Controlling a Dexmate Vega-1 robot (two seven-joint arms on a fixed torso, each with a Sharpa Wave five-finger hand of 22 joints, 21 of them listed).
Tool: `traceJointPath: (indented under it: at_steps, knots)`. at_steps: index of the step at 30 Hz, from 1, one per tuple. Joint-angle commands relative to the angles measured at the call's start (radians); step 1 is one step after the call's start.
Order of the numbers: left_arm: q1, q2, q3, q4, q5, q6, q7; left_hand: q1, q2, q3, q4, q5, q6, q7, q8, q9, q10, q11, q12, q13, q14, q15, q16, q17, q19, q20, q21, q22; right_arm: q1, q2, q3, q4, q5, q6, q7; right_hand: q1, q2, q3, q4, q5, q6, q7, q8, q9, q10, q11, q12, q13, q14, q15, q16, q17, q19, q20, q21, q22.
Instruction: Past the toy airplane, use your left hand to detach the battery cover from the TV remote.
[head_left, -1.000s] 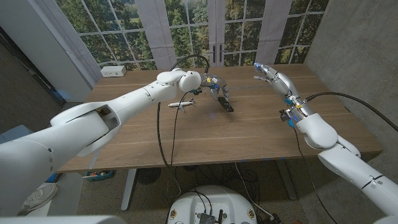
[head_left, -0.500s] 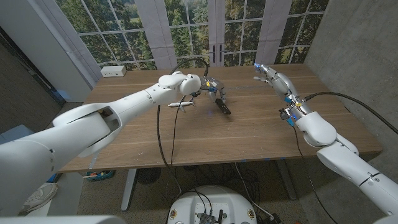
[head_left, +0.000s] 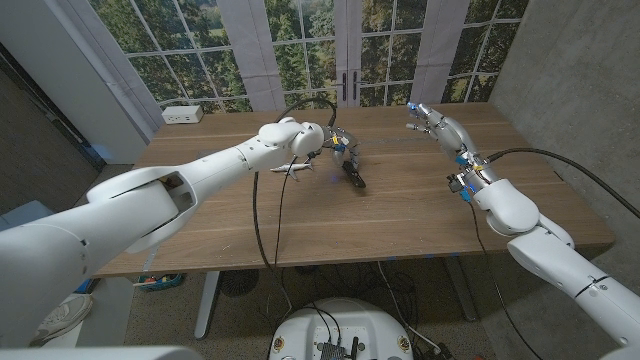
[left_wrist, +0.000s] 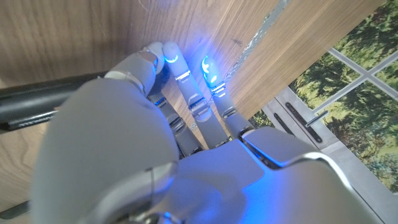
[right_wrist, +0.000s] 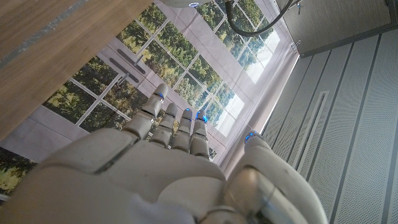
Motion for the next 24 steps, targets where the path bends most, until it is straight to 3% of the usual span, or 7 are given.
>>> traceJointPath:
  at_steps: [1,4,10,15,19,24]
  knots:
    - [0.000,0.016,0.043,-0.056,0.100,0.054,-0.020,0.000,0.014,0.006,0.004,-0.010,0.222,0.234,-0.010,0.002,0.350,0.153,0.002,0.444,0.003,-0.018,-0.006,-0.001,-0.012,-0.068,0.005,0.004,0.007,0.002,-0.008,-0.001,-0.002,-0.006,-0.003,-0.006,-0.003,0.008,0.003,0.002,0.003,-0.002,0.005,0.001,0.000,0.000,0.005,0.000,0.000,0.004,0.001,0.000,0.002,0.004,-0.002,0.003]
    - [-0.015,0.017,0.055,-0.043,0.109,0.009,-0.022,0.001,0.015,0.004,0.002,-0.024,0.208,0.229,-0.021,0.000,0.333,0.148,-0.014,0.436,-0.016,-0.019,-0.015,0.000,-0.019,-0.067,0.008,0.006,0.009,0.003,-0.011,0.000,-0.004,-0.005,-0.003,-0.007,-0.004,0.009,0.003,0.002,0.002,-0.003,0.005,0.001,0.000,0.001,0.006,-0.002,0.000,0.004,0.001,-0.002,0.003,0.004,-0.002,0.003]
    - [-0.021,0.012,0.063,-0.042,0.137,0.017,-0.058,0.004,0.018,-0.002,0.001,-0.043,0.191,0.229,-0.037,-0.003,0.305,0.146,-0.037,0.420,-0.033,-0.020,-0.029,-0.007,-0.031,-0.066,0.010,0.007,0.012,0.006,-0.014,-0.002,-0.010,-0.005,-0.008,-0.008,-0.005,0.010,0.002,0.002,0.001,-0.004,0.005,0.001,0.000,-0.001,0.006,-0.005,0.001,0.005,0.002,-0.006,0.005,0.006,-0.003,0.003]
    - [-0.031,0.003,0.071,-0.032,0.152,0.016,-0.088,-0.018,0.029,-0.038,0.009,-0.098,0.129,0.236,-0.097,-0.016,0.240,0.141,-0.052,0.397,-0.070,-0.021,-0.069,-0.036,-0.058,-0.063,0.005,0.005,0.013,0.009,-0.017,-0.003,-0.009,-0.008,-0.011,-0.009,-0.005,0.011,0.000,0.002,0.000,-0.007,0.005,0.001,0.001,0.001,0.007,-0.007,0.002,0.007,0.002,-0.010,0.005,0.006,-0.004,0.003]
    - [-0.036,-0.001,0.077,-0.025,0.164,0.012,-0.092,-0.051,0.034,-0.065,0.017,-0.135,0.106,0.232,-0.127,-0.028,0.193,0.139,-0.062,0.381,-0.089,-0.020,-0.089,-0.054,-0.065,-0.061,-0.007,0.001,0.017,0.011,-0.019,-0.001,-0.018,-0.008,-0.015,-0.010,-0.006,0.012,0.000,0.002,0.000,-0.007,0.005,0.001,0.001,-0.001,0.007,-0.009,0.002,0.007,0.003,-0.013,0.005,0.006,-0.005,0.003]
    - [-0.043,-0.009,0.080,-0.006,0.165,0.003,-0.099,-0.131,0.023,-0.100,0.033,-0.187,0.082,0.232,-0.162,-0.051,0.133,0.138,-0.074,0.342,-0.126,-0.015,-0.117,-0.081,-0.068,-0.060,-0.023,0.000,0.021,0.013,-0.023,-0.004,-0.018,-0.019,-0.020,-0.012,-0.006,0.014,-0.001,0.002,0.000,-0.006,0.005,0.001,0.003,-0.002,0.008,-0.013,0.004,0.009,0.004,-0.017,0.008,0.007,-0.005,0.004]
